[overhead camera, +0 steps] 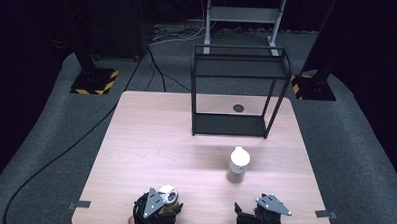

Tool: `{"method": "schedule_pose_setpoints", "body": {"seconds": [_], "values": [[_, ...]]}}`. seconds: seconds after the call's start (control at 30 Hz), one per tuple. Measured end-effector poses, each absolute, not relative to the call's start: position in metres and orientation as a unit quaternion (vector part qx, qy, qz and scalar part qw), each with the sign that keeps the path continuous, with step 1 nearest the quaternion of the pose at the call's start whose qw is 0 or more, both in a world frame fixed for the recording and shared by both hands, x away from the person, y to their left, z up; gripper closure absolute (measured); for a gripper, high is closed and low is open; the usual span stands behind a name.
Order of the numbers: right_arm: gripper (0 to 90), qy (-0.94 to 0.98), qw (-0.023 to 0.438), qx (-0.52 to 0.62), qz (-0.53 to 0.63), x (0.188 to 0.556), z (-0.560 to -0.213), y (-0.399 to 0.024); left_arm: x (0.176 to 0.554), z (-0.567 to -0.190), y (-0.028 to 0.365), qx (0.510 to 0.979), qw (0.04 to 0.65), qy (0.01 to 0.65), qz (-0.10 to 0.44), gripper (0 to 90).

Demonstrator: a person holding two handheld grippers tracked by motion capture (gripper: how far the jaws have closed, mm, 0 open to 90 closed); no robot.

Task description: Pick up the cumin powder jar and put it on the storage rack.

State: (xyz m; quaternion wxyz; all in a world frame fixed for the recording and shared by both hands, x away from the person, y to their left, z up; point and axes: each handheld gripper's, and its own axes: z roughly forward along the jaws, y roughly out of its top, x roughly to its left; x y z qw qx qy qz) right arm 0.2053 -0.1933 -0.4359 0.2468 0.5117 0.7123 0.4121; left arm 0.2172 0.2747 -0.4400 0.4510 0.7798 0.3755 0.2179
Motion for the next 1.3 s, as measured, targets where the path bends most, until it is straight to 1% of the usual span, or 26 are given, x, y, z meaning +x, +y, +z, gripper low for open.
{"method": "schedule_pose_setpoints", "body": {"seconds": [0.5,0.67,1.3], "values": [[0.0,0.716,0.246,0.509,0.41,0.206,-0.437,-0.192,0.212,-0.424,0.276,0.774,0.46,0.369,0.231,30.6],[0.0,0.717,0.247,0.509,0.408,0.206,-0.437,-0.192,0.211,-0.416,0.272,0.78,0.452,0.364,0.236,30.6],[0.0,0.719,0.247,0.508,0.404,0.207,-0.437,-0.19,0.215,-0.398,0.272,0.778,0.459,0.354,0.243,30.6]]}}
